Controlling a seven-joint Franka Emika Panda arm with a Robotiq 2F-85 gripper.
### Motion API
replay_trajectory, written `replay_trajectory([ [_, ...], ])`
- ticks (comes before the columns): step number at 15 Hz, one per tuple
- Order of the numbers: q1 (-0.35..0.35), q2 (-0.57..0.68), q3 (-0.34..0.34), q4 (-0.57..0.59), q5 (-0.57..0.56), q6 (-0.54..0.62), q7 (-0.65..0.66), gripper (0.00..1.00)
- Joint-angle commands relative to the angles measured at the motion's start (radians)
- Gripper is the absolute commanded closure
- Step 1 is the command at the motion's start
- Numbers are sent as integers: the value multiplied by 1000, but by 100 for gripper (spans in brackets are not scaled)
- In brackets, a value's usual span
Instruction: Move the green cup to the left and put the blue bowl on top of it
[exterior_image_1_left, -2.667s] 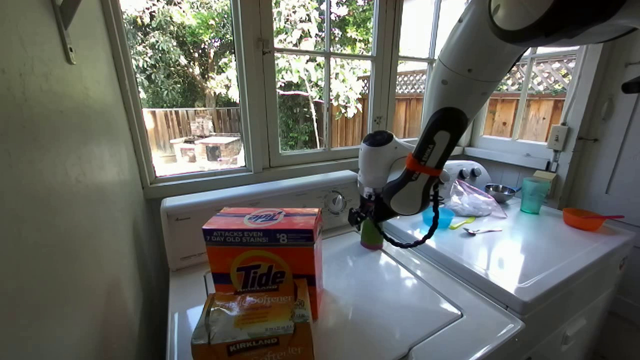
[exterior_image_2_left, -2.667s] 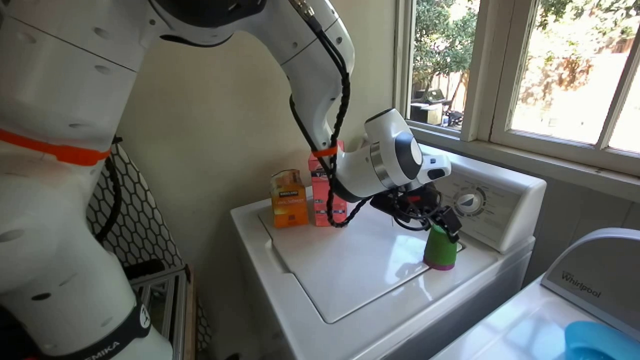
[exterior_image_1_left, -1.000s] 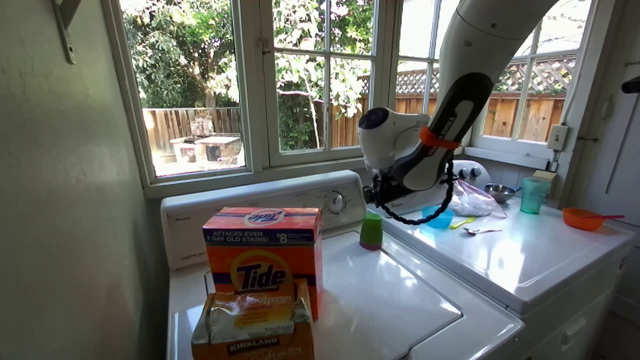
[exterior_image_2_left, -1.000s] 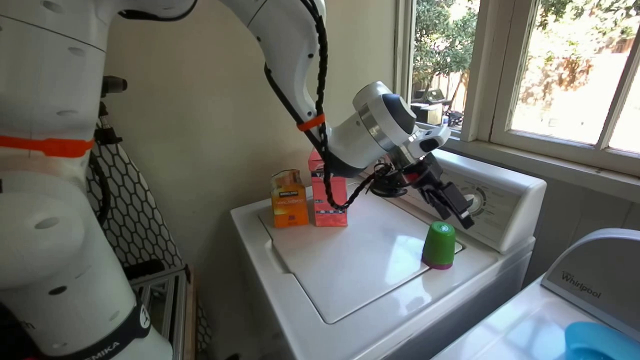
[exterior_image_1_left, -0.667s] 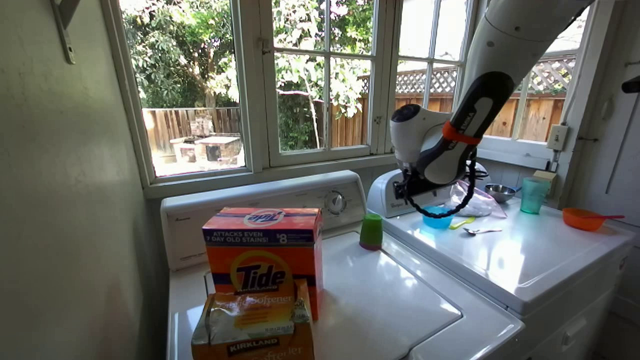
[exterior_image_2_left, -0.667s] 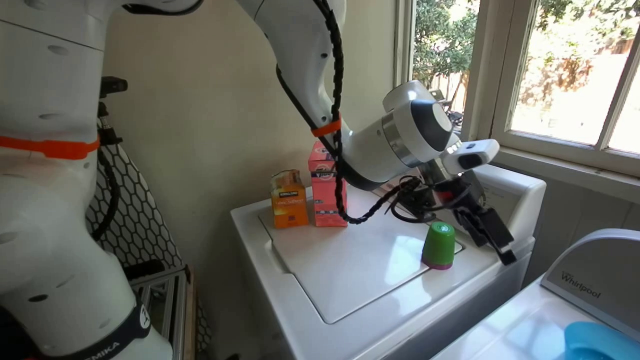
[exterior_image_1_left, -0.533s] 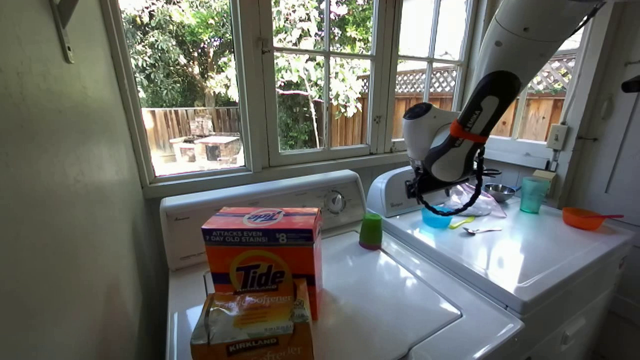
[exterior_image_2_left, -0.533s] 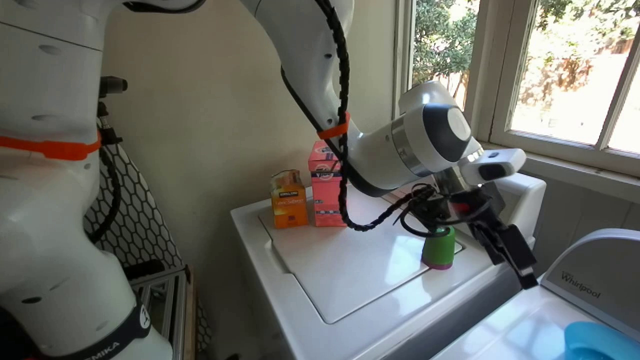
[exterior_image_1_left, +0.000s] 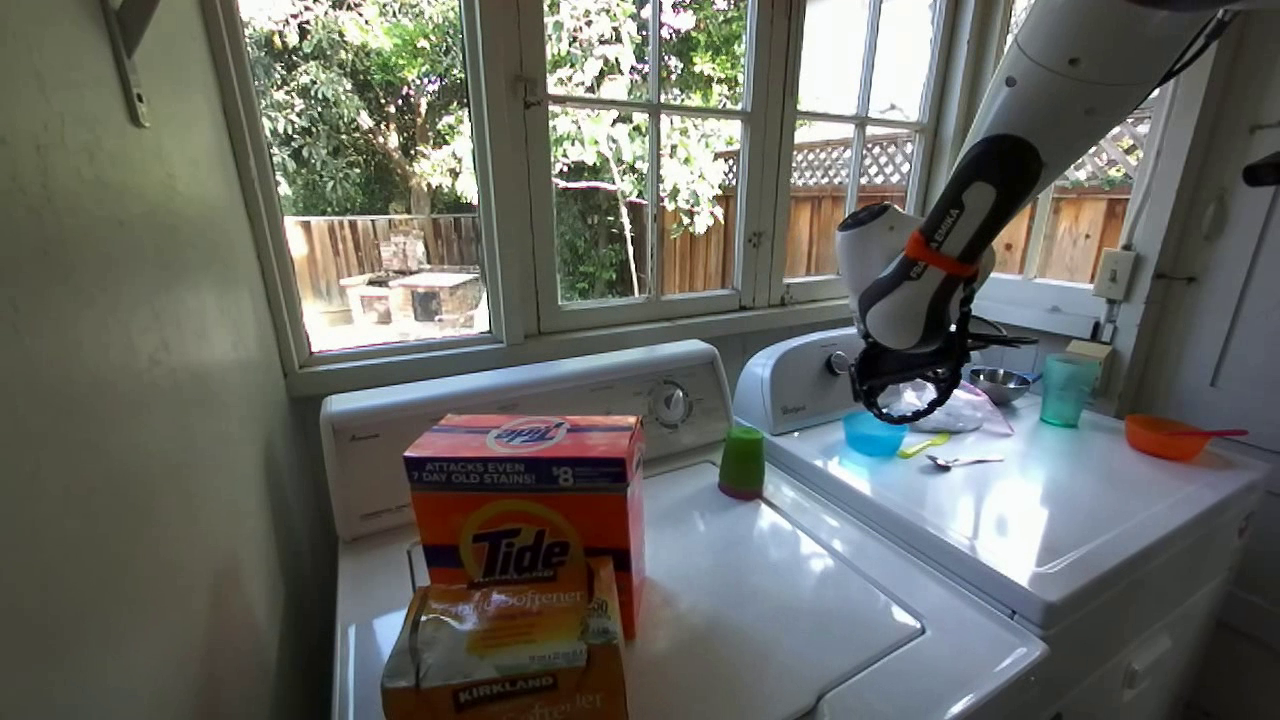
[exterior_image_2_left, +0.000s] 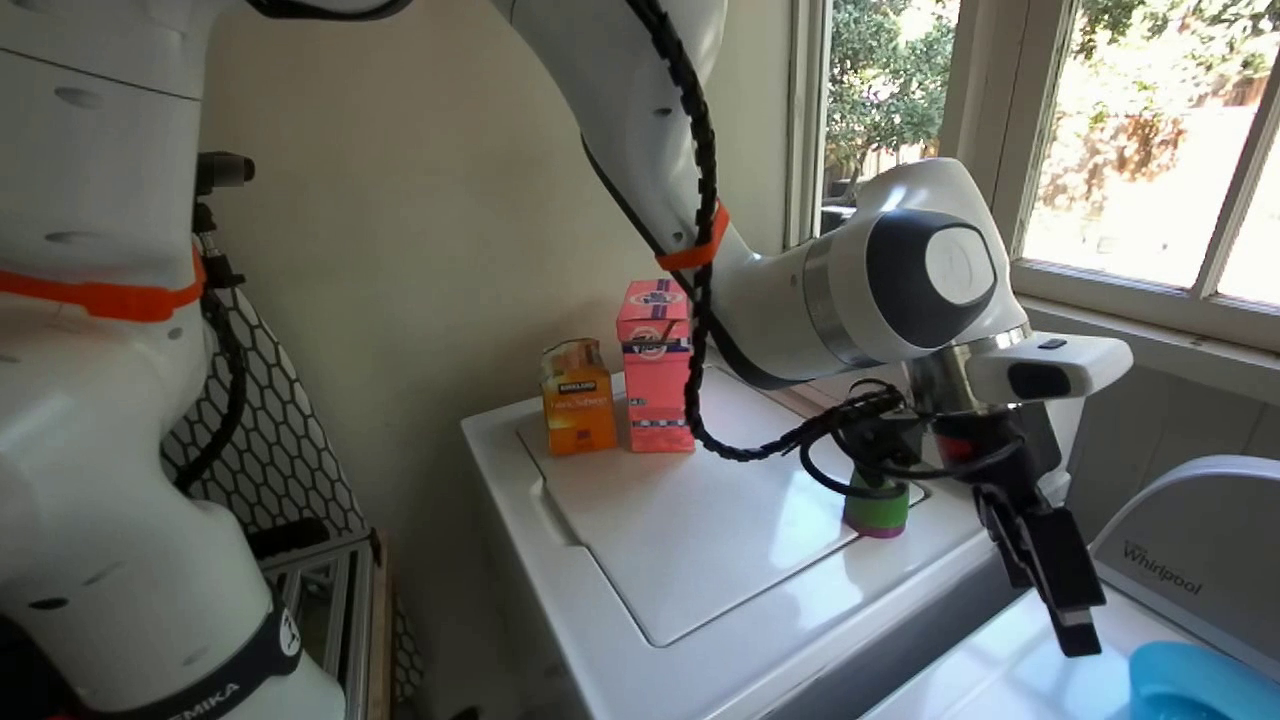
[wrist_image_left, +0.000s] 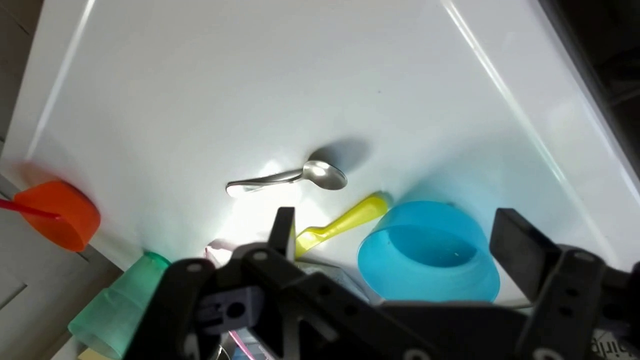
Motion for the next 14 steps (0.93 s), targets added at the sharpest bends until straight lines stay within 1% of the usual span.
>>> replay_trajectory([
  [1, -36, 72, 17, 63, 55, -17, -168, 0],
  [2, -42, 95, 11, 83, 54, -17, -214, 0],
  [3, -55, 118, 2, 99, 41, 24, -273, 0],
  [4, -76, 138, 5, 115, 51, 52, -343, 0],
  [5, -91, 159, 6, 136, 64, 70, -399, 0],
  [6, -110, 184, 16, 167, 110, 63, -450, 0],
  [7, -136, 204, 37, 191, 177, 62, -521, 0],
  [8, -173, 214, 78, 212, 247, 53, -596, 0],
  [9, -260, 219, 178, 235, 278, 23, -665, 0],
  [12, -335, 269, 286, 312, 412, -37, -871, 0],
  [13, -290, 280, 244, 330, 484, -49, -941, 0],
  [14, -293, 292, 250, 352, 510, -67, -975, 0],
])
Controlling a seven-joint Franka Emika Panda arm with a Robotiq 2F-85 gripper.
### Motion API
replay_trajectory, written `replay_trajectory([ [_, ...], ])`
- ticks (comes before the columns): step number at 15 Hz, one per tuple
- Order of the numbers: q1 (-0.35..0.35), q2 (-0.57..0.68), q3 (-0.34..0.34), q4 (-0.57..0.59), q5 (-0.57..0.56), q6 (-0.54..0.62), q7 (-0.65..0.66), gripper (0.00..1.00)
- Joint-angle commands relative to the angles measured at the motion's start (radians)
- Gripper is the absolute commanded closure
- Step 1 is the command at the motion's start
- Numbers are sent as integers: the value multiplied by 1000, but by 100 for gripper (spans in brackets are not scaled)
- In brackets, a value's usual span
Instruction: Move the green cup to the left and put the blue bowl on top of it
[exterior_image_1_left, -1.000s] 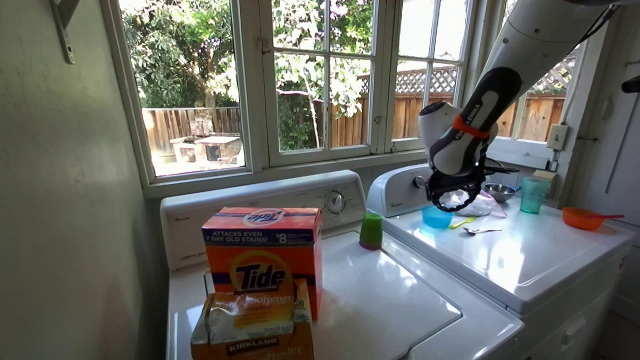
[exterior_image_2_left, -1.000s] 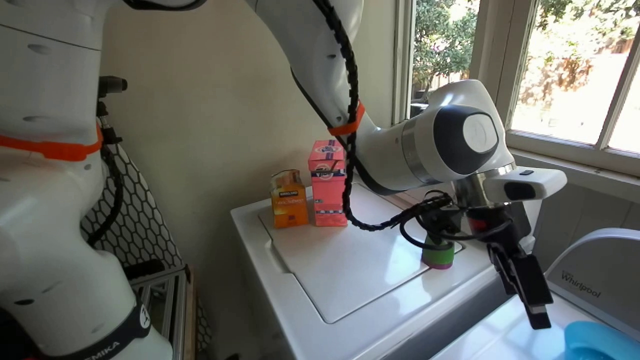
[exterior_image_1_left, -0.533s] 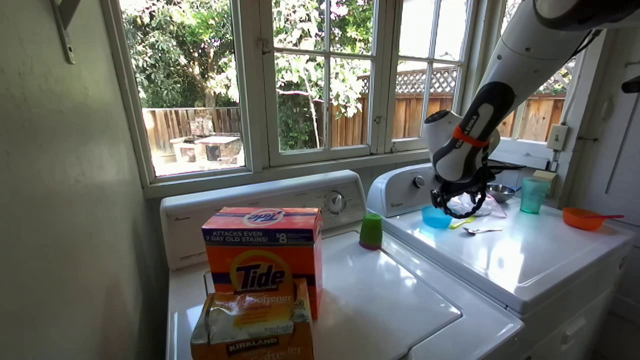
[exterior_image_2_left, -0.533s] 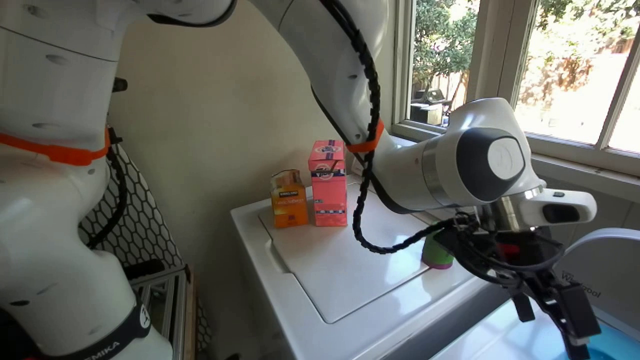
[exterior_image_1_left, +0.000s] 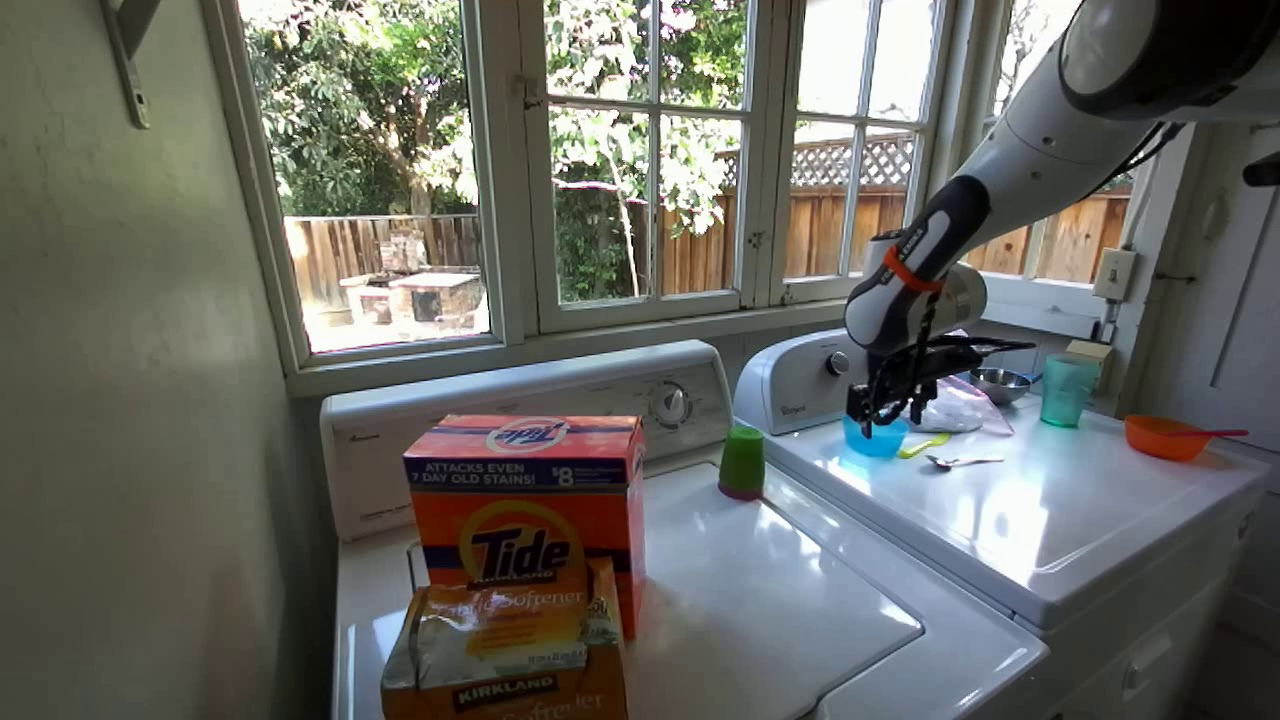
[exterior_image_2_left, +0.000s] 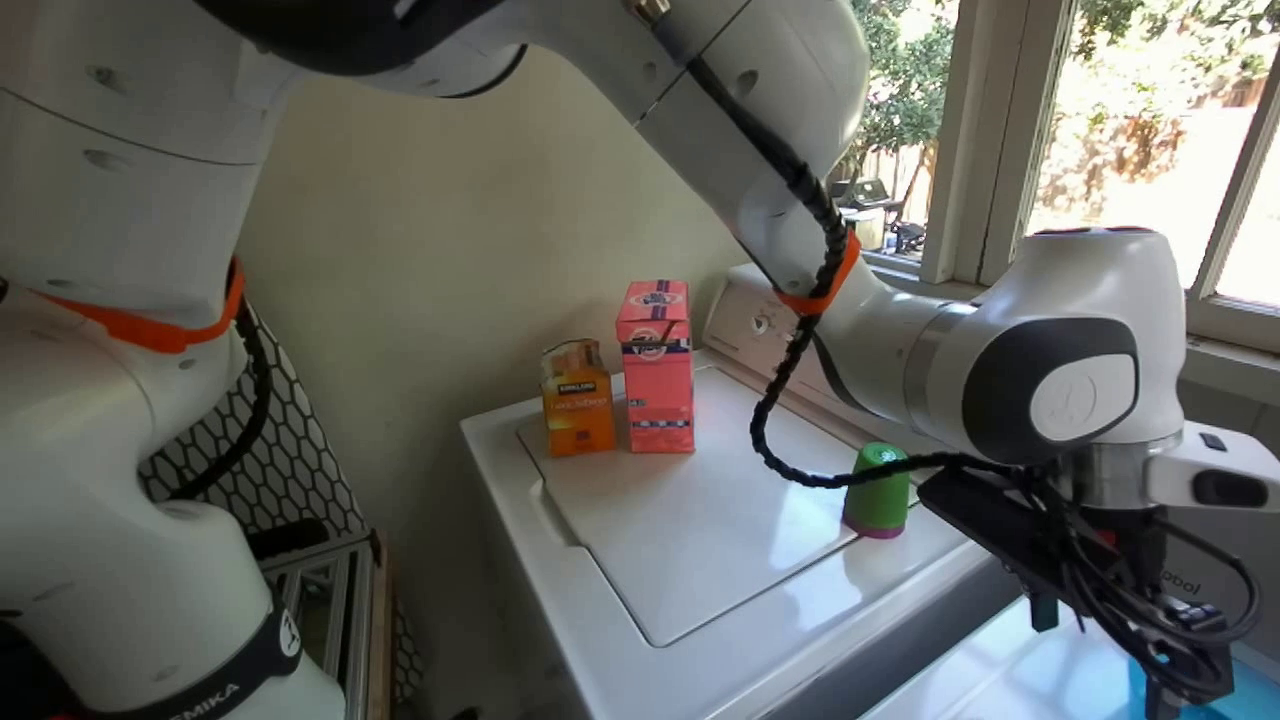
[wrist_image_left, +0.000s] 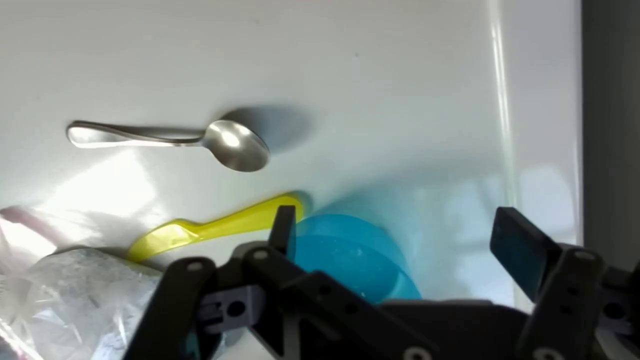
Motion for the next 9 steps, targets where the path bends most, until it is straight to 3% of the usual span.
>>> replay_trajectory([
  [1, 2, 68, 7, 110, 147, -68, -185, 0],
  [4, 14, 99, -11, 171, 178, -104, -241, 0],
  [5, 56, 111, -60, 194, 155, -122, -167, 0],
  [6, 37, 64, -40, 121, 171, -69, -208, 0],
  [9, 55, 85, -64, 159, 164, -87, -196, 0],
])
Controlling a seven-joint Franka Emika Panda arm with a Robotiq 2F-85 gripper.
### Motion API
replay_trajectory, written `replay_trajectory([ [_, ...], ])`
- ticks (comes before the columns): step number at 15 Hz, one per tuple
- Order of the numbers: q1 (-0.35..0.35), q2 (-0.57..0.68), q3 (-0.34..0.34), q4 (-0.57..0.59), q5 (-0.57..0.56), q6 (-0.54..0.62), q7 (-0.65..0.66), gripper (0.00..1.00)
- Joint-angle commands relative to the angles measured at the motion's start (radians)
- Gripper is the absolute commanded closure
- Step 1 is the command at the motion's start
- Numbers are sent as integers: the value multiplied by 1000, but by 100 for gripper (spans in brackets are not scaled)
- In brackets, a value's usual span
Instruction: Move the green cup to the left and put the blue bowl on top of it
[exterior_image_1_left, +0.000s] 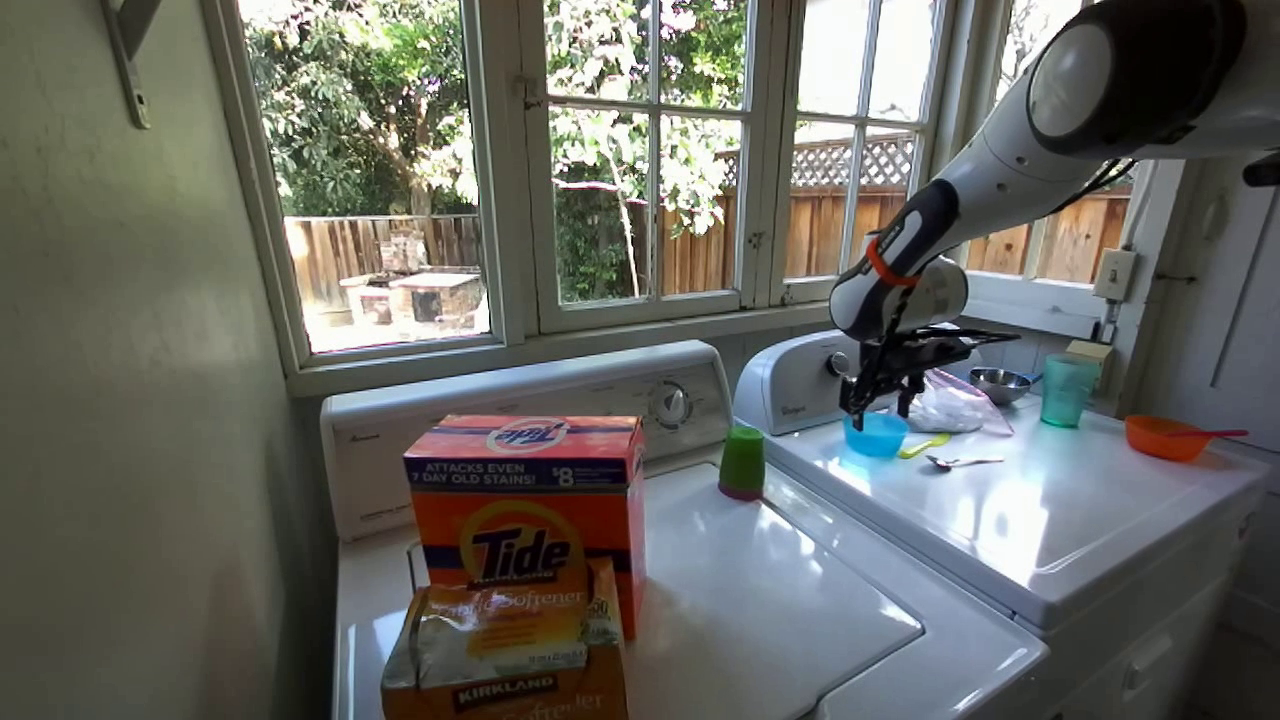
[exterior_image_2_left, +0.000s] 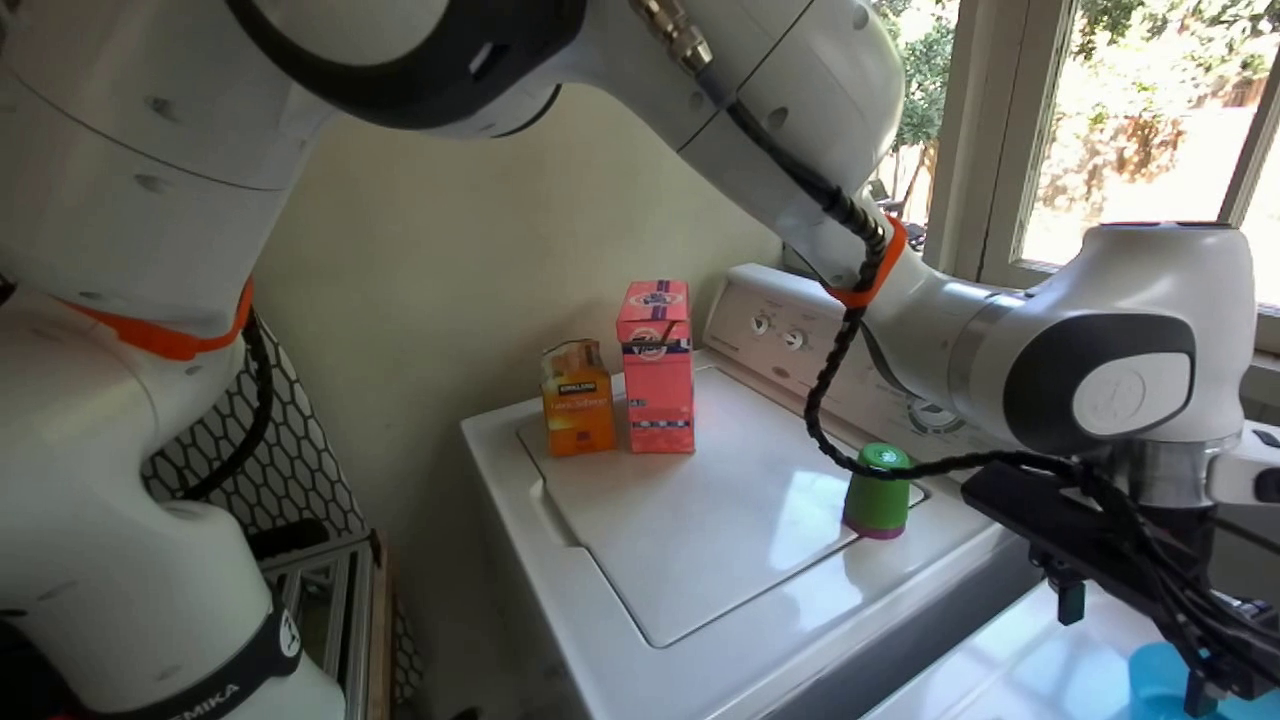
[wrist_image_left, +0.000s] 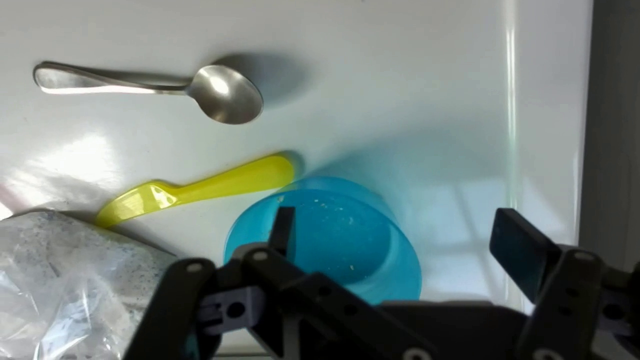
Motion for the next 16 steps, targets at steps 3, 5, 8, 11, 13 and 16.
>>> replay_trajectory([
  [3, -16, 8, 27, 2, 52, 23, -144, 0],
  [5, -27, 17, 41, 7, 63, 39, -199, 0],
  [8, -39, 41, 49, 33, 68, 48, -259, 0],
  [11, -49, 86, 56, 86, 95, 25, -271, 0],
  [13, -56, 116, 66, 122, 111, 12, -288, 0],
  [16, -61, 152, 75, 164, 122, 4, -298, 0],
])
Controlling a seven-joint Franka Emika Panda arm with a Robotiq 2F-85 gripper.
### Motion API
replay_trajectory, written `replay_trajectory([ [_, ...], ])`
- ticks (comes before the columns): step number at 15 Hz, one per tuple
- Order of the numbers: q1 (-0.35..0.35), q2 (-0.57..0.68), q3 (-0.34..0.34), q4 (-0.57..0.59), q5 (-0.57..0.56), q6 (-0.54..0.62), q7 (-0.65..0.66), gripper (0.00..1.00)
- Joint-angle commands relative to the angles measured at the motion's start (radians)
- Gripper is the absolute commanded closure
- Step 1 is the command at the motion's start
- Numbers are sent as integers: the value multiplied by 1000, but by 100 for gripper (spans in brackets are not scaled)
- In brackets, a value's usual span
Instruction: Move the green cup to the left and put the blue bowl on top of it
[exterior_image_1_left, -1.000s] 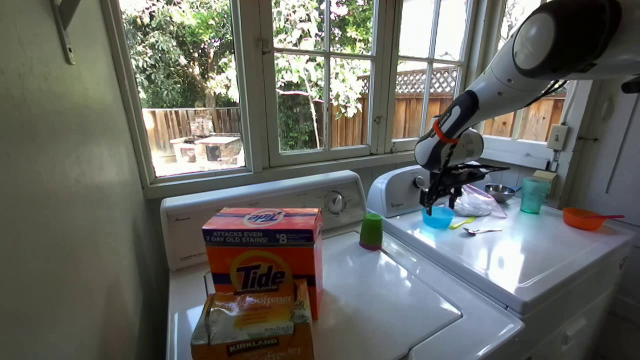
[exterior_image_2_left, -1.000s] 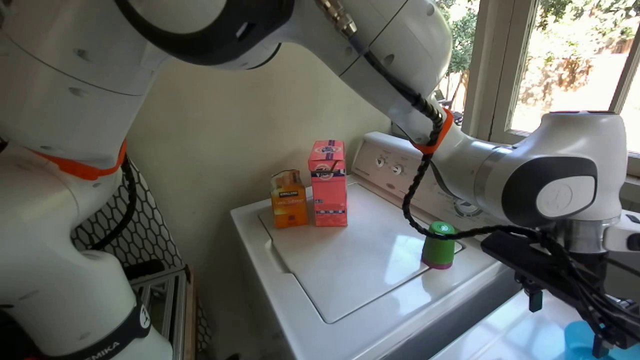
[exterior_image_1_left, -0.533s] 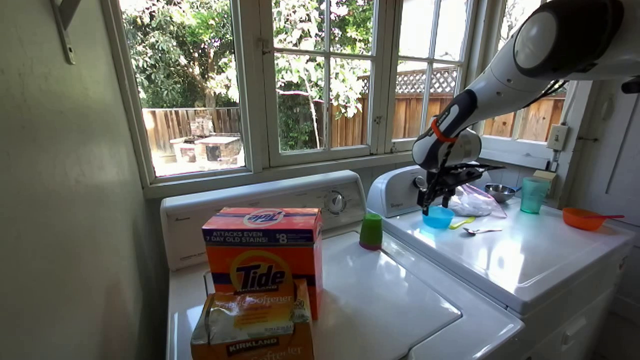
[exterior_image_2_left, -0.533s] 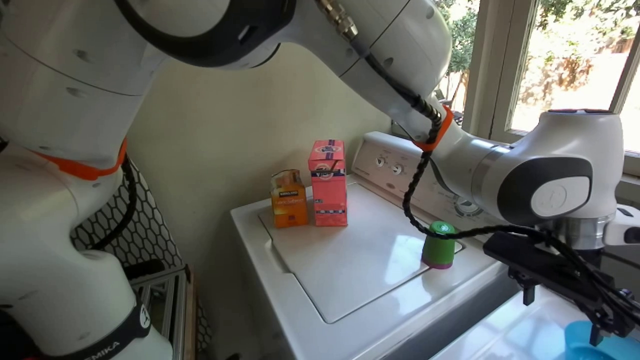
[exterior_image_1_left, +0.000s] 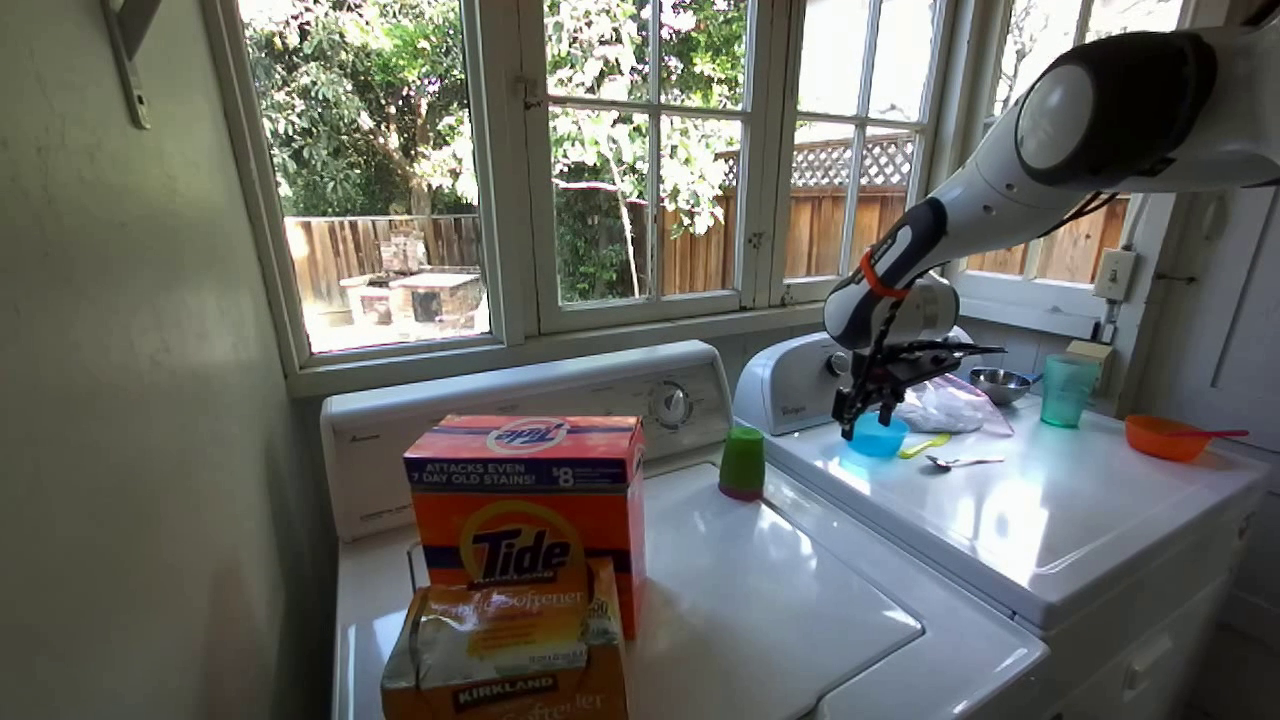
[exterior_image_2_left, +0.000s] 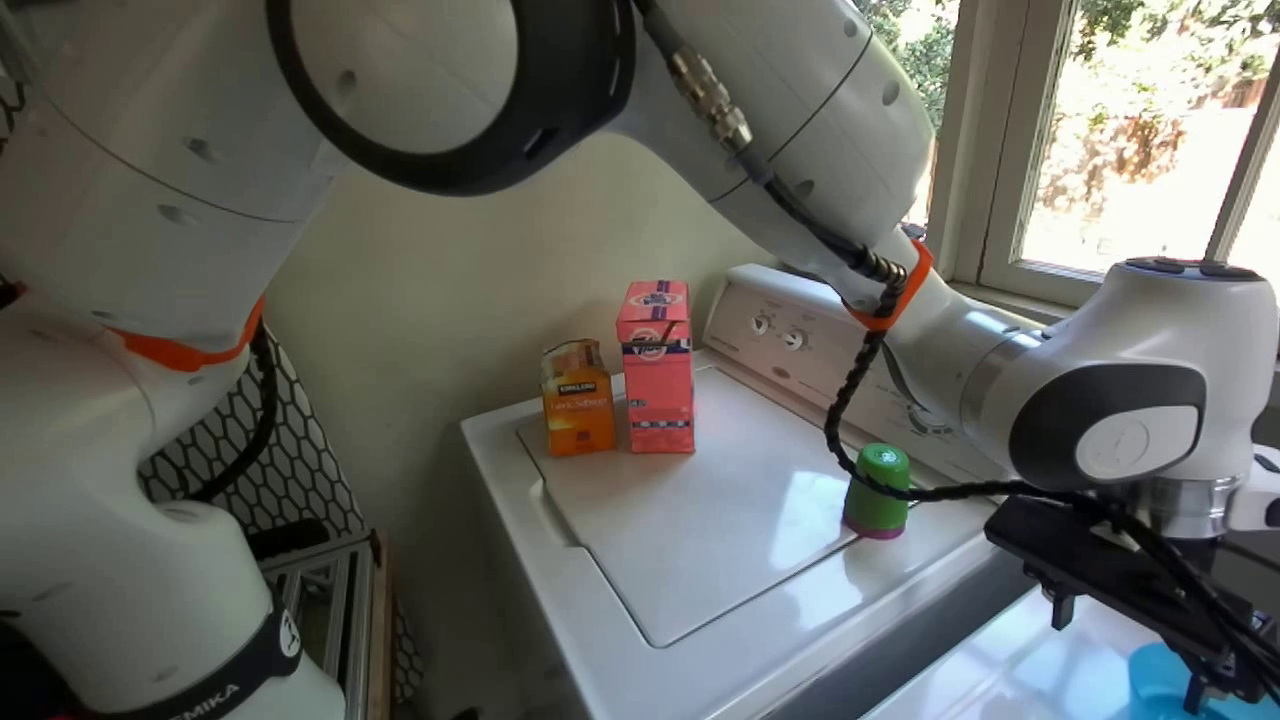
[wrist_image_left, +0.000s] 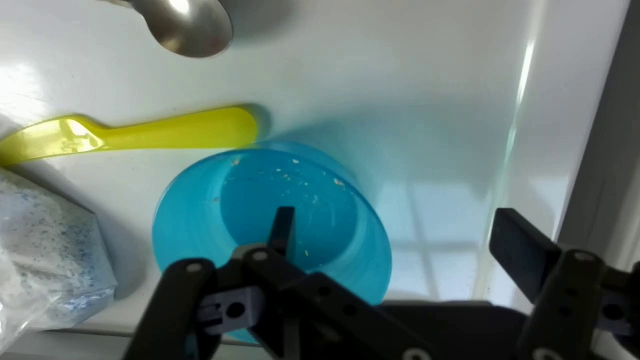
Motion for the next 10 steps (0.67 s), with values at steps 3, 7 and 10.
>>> replay_trajectory([
  [3, -20, 90, 22, 119, 49, -22, -23, 13],
  [7, -26, 112, 24, 156, 71, -22, -13, 51],
  [10, -28, 123, 23, 174, 78, -23, -12, 73],
])
